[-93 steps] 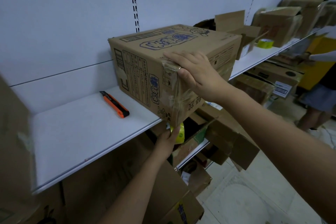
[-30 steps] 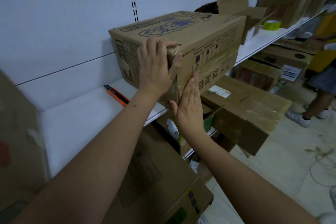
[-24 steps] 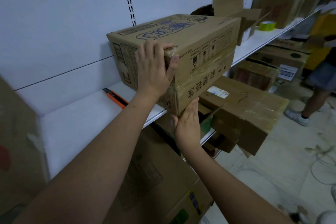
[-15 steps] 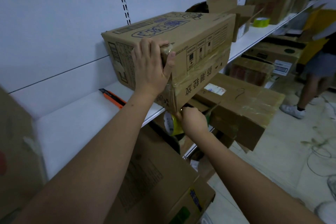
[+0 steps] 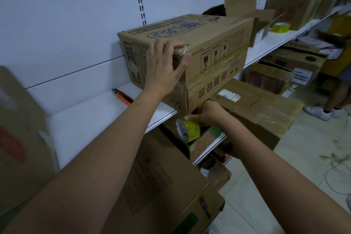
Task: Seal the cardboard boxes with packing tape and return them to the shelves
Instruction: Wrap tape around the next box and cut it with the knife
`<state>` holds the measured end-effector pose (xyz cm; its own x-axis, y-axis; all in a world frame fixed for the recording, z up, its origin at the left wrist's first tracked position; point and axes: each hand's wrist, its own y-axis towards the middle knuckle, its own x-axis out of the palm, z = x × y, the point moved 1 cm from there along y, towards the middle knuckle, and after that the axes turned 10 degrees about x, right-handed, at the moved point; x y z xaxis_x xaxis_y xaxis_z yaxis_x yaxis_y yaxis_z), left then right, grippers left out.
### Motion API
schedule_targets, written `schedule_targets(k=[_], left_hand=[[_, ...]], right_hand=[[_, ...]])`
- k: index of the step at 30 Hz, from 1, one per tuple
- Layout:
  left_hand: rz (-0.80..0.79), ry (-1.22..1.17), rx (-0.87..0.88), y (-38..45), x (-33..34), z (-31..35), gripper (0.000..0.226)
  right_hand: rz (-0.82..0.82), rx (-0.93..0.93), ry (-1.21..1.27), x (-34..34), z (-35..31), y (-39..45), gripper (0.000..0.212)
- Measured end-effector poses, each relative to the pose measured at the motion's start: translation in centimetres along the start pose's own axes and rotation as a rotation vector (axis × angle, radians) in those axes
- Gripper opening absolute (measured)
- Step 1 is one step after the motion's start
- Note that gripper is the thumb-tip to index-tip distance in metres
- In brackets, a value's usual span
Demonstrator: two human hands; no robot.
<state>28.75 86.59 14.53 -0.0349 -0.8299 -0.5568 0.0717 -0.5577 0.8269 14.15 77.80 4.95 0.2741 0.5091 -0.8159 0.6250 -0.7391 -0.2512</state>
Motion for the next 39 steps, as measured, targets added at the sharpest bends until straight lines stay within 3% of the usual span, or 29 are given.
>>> schedule_targets(k=[2,4,6,9,12,15,19,22,25,28,30,33,36,39], left_hand=[[-0.078,-0.119,0.041,0.2,-1.4,-0.3,0.068],[-0.12,-0.252,0.094,-0.1,-3.2,-1.2,0.057],[-0.079,-0.262,0.023,-1.9,-5.0,-3.0,0.043],[-0.031,-0.038,-0.416,-9.0,-6.7,-6.5,0.036],[-0.314,0.219,-0.836,-16.2,-7.8,-8.3,0.041],[-0.568,0.354,-0.842,-18.7,-8.0,-7.7,0.053],[-0.646,0.372,-0.809,-18.9,-8.5,-6.7,0.058],[-0.621,0.341,-0.784,-19.0,-9.1,-6.4,0.057],[-0.601,0.352,-0.762,-19.1,-9.2,-6.2,0.056],[-0.536,0.336,-0.777,-19.2,-9.2,-6.3,0.053],[-0.347,0.325,-0.743,-19.3,-9.4,-5.5,0.043],[-0.091,0.322,-0.522,-20.1,-8.6,-1.0,0.025],[-0.043,0.101,-0.372,-22.4,-5.4,4.6,0.029],[0.028,-0.164,-0.61,-23.7,-1.3,7.1,0.035]], right_hand=[[-0.033,0.028,-0.134,-1.3,0.0,-1.4,0.044],[0.129,0.043,-0.22,-1.8,-0.5,-3.3,0.046],[0.306,-0.025,-0.202,-0.8,-2.3,-5.7,0.051],[0.316,-0.248,-0.122,2.5,-6.6,-7.8,0.041],[0.36,-0.386,-0.041,5.4,-10.6,-6.0,0.027],[0.372,-0.464,-0.016,7.6,-14.5,-2.6,0.024],[0.271,-0.522,-0.303,9.2,-17.8,1.1,0.056],[0.298,-0.466,-0.573,8.3,-17.2,1.5,0.051],[0.291,-0.422,-0.658,7.9,-15.1,1.0,0.043],[0.249,-0.415,-0.488,7.4,-13.3,-0.8,0.037],[0.226,-0.432,-0.346,6.5,-11.7,-2.8,0.032],[0.134,-0.403,-0.127,5.0,-6.5,-6.9,0.029],[0.066,-0.318,-0.05,4.1,0.4,-9.8,0.028],[0.028,-0.214,0.018,3.0,6.1,-10.8,0.035]])
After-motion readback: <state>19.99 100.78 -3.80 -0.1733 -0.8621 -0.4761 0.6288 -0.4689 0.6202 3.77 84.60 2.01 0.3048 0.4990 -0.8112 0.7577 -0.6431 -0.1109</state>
